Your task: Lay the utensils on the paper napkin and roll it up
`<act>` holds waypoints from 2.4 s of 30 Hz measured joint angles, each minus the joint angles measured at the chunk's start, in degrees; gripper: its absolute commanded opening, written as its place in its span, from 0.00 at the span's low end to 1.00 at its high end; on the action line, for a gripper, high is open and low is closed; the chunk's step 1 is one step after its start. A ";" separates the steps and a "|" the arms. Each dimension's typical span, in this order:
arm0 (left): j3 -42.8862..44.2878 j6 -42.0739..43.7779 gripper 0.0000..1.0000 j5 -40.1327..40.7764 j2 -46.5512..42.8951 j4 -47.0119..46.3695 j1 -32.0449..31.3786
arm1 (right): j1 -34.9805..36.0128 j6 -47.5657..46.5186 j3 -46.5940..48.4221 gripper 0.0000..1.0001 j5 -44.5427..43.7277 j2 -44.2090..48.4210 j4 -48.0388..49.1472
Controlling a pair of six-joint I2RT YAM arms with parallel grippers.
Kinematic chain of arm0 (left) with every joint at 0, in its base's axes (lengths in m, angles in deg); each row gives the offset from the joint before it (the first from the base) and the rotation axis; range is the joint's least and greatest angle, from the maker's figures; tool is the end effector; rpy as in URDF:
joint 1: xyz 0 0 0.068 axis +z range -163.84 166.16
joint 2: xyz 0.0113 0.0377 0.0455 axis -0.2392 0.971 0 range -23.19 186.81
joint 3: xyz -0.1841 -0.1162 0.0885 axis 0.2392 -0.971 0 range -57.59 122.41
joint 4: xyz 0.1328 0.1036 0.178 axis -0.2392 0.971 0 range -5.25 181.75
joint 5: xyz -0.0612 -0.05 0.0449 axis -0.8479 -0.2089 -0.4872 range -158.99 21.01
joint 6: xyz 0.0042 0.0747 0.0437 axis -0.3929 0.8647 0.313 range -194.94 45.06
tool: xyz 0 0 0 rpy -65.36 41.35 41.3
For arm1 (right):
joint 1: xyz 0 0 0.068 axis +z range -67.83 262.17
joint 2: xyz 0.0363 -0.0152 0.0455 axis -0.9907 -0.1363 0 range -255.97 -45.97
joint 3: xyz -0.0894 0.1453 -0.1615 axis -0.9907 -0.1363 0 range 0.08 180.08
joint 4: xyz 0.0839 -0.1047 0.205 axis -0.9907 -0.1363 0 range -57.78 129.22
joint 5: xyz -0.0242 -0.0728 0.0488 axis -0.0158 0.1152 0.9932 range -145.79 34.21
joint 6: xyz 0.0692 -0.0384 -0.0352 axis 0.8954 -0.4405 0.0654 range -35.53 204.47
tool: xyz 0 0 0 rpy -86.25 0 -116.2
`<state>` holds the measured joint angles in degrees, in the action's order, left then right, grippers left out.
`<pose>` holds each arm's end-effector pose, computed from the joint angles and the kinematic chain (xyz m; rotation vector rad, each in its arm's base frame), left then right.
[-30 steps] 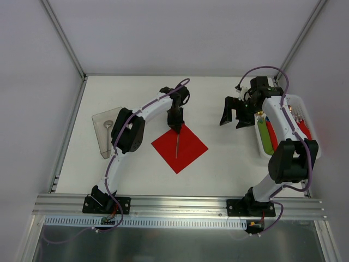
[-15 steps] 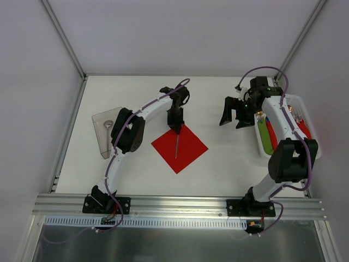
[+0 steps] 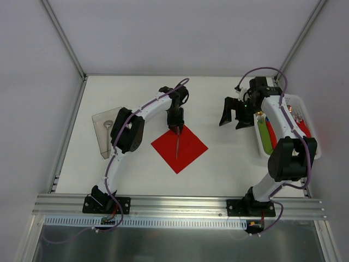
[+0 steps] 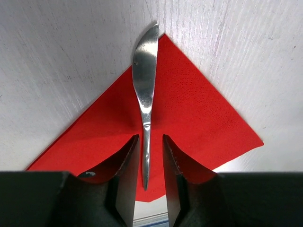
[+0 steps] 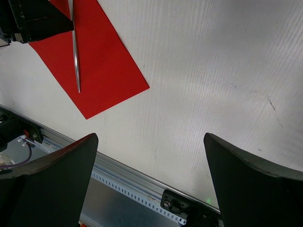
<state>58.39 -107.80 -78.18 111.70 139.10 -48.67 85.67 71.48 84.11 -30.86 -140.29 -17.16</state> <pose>0.3676 -0.2706 0.1125 0.0858 2.9548 -0.4394 0.3256 0.0523 0.2242 -0.5004 2.6080 0.5391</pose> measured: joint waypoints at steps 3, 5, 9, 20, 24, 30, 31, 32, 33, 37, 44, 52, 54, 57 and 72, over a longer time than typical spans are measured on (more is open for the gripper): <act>0.00 -0.20 0.32 -0.81 -0.50 0.09 0.39 | 0.00 0.07 0.00 0.99 0.02 -0.37 0.00; 0.00 -0.55 0.38 -1.11 -2.32 0.55 1.01 | 0.00 0.07 0.00 0.99 0.31 -0.37 -0.02; -1.66 -1.01 0.45 -1.29 -12.20 0.44 3.93 | 0.00 -0.07 0.00 0.99 1.44 -0.37 -0.02; -24.26 3.19 0.42 3.87 -48.00 0.59 32.98 | 0.28 -1.03 0.00 0.99 4.90 -0.37 0.00; -29.22 5.90 0.37 6.80 -43.60 1.88 36.50 | 0.87 -1.11 0.00 0.99 5.20 -0.39 0.00; -30.88 8.76 0.34 10.82 -33.81 0.79 38.32 | 1.53 -1.25 0.00 0.99 5.84 -0.79 0.00; -30.86 9.11 0.34 11.45 -32.68 0.33 38.47 | 1.53 -1.25 0.00 0.99 5.84 -0.81 -0.02; -30.67 9.57 0.34 12.28 -31.28 -0.04 38.69 | 1.53 -1.27 0.00 0.99 5.84 -0.85 0.00; -29.99 9.94 0.34 13.22 -29.68 0.00 38.69 | 1.53 -1.29 0.00 0.99 5.84 -0.85 0.00; -26.01 11.69 0.34 16.44 -24.06 -0.90 39.06 | 1.53 -1.51 0.00 0.99 5.84 -0.85 -0.02; -22.69 14.21 0.34 20.20 -17.84 -1.97 39.78 | 1.53 -1.86 0.00 0.99 5.81 -0.85 -0.02; -20.87 16.28 0.32 20.90 -13.66 -2.71 40.65 | 1.53 -2.54 0.00 0.99 5.99 -0.94 -0.07; -20.59 16.63 0.29 20.85 -12.87 -3.15 40.96 | 1.53 -2.67 0.00 0.99 6.05 -0.98 -0.11; -20.63 17.07 0.28 20.59 -11.65 -3.23 40.98 | 1.51 -2.80 0.00 0.99 6.34 -1.03 -0.44; -26.27 17.27 0.00 12.83 -17.16 -8.33 41.75 | 1.49 -3.56 0.31 0.99 9.05 -1.51 -0.87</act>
<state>32.12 -90.53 -65.35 94.54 130.77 -6.92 87.16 67.92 84.41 -21.81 -141.80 -18.04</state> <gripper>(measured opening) 0.033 0.991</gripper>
